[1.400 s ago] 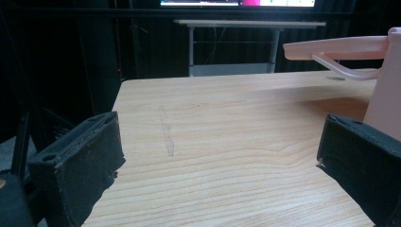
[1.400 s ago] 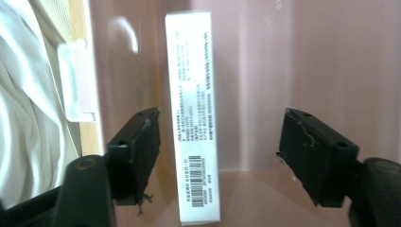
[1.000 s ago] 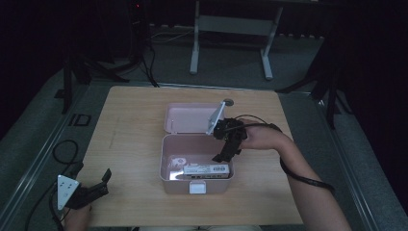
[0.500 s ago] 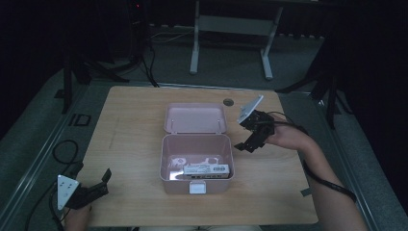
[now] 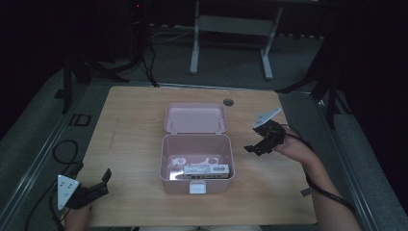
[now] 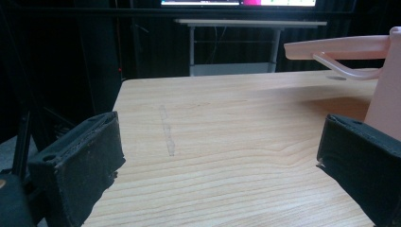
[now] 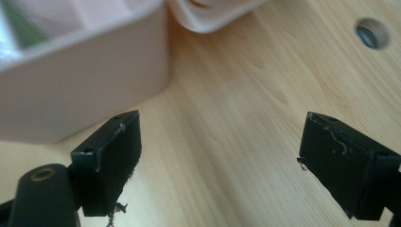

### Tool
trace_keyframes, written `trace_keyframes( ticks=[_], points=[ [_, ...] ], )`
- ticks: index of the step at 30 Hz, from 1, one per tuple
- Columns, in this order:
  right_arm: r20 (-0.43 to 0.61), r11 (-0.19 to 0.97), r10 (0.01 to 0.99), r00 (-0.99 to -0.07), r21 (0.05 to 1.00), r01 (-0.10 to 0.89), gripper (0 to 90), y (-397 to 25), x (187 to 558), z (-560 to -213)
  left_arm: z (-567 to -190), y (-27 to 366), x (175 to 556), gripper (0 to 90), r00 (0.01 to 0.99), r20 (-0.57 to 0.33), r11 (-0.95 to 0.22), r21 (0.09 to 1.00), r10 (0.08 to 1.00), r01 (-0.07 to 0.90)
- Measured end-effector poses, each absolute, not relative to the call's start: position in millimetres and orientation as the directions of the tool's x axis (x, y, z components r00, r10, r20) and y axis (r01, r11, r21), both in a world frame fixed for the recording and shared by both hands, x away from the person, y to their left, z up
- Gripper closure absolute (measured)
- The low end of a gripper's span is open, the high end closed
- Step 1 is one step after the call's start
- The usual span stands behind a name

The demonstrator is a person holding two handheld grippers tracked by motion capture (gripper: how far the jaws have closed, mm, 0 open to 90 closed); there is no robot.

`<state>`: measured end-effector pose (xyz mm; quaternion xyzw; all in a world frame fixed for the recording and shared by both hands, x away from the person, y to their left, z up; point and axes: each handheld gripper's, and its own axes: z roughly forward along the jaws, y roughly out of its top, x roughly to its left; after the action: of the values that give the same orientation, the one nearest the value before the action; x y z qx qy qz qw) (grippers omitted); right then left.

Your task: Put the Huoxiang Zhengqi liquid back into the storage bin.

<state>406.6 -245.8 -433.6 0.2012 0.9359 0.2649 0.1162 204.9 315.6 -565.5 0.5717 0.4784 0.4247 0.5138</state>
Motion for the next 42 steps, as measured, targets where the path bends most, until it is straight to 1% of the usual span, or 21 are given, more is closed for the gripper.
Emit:
trace_keyframes(
  ticks=[2,3,4,5,6,7,8,9,14,15,17,19,22,24,26,29,32,37,42],
  points=[
    [-0.104,0.753,0.473,-0.875,0.563,0.34,13.3,-253.4,408.4,-443.0,-565.5,315.7,205.1,1.1,0.181,-0.008,-0.013,0.994,0.983,0.11],
    [-0.102,0.726,0.512,-0.853,0.581,0.367,13.3,-261.6,409.7,-452.3,-565.5,315.7,205.1,1.1,0.181,-0.007,-0.013,0.994,0.983,0.111],
    [-0.102,0.726,0.512,-0.853,0.581,0.367,13.3,-261.6,409.7,-452.3,-565.5,315.7,205.1,1.2,0.181,-0.007,-0.013,0.994,0.983,0.111],
    [-0.083,0.689,0.548,-0.833,0.61,0.392,13.3,-270.7,411.6,-461.1,-565.5,315.7,205.1,1.1,0.182,-0.008,-0.013,0.994,0.983,0.111],
    [-0.083,0.689,0.548,-0.833,0.61,0.392,13.3,-270.7,411.6,-461.1,-565.5,315.7,205.1,1.1,0.182,-0.008,-0.013,0.994,0.983,0.111],
    [-0.079,0.664,0.574,-0.815,0.626,0.408,13.2,-278.7,412.0,-469.5,-565.5,315.6,205.1,1.1,0.182,-0.007,-0.014,0.994,0.983,0.111],
    [-0.079,0.664,0.574,-0.815,0.626,0.408,13.2,-278.7,412.0,-469.5,-565.5,315.6,205.1,1.1,0.182,-0.007,-0.014,0.994,0.983,0.111],
    [-0.069,0.642,0.597,-0.799,0.638,0.425,13.2,-285.4,412.2,-478.1,-565.5,315.5,205.1,1.1,0.181,-0.007,-0.013,0.994,0.983,0.112],
    [-0.094,0.627,0.633,-0.768,0.644,0.439,12.2,-295.4,410.8,-494.2,-565.4,315.6,205.3,1.1,0.181,-0.007,-0.014,0.994,0.983,0.113],
    [-0.088,0.602,0.658,-0.748,0.658,0.452,12.2,-301.1,409.6,-501.1,-565.4,315.6,205.2,1.1,0.181,-0.006,-0.015,0.993,0.983,0.113],
    [-0.088,0.593,0.666,-0.741,0.665,0.454,12.2,-303.1,408.9,-503.7,-565.4,315.6,205.3,1.1,0.182,-0.007,-0.014,0.994,0.983,0.113],
    [-0.076,0.558,0.695,-0.715,0.684,0.469,12.2,-309.2,406.0,-512.1,-565.4,315.6,205.3,1.1,0.182,-0.006,-0.015,0.993,0.983,0.113],
    [-0.084,0.514,0.743,-0.664,0.708,0.485,12.0,-313.8,402.6,-522.4,-565.4,315.4,205.3,1.2,0.181,-0.006,-0.015,0.993,0.983,0.114],
    [-0.103,0.507,0.755,-0.647,0.717,0.478,11.4,-313.9,399.1,-528.3,-565.4,315.6,205.3,1.1,0.181,-0.006,-0.015,0.993,0.983,0.113],
    [-0.1,0.485,0.772,-0.628,0.732,0.479,11.3,-315.3,396.7,-534.0,-565.4,315.6,205.3,1.1,0.181,-0.007,-0.014,0.994,0.983,0.113],
    [-0.054,0.418,0.799,-0.6,0.766,0.488,11.3,-321.1,394.5,-540.1,-565.4,315.6,205.3,1.1,0.181,-0.007,-0.013,0.994,0.984,0.113],
    [-0.034,0.367,0.821,-0.569,0.796,0.481,11.3,-326.5,391.6,-544.2,-565.4,315.6,205.3,1.1,0.181,-0.007,-0.014,0.993,0.984,0.113],
    [-0.023,0.271,0.882,-0.47,0.842,0.466,11.3,-337.4,387.4,-548.9,-565.4,315.5,205.2,1.1,0.18,-0.006,-0.014,0.994,0.984,0.113],
    [0.023,0.166,0.928,-0.372,0.868,0.467,11.5,-347.1,386.3,-552.3,-565.4,315.6,205.3,1.2,0.181,-0.007,-0.014,0.994,0.983,0.113]
  ],
)
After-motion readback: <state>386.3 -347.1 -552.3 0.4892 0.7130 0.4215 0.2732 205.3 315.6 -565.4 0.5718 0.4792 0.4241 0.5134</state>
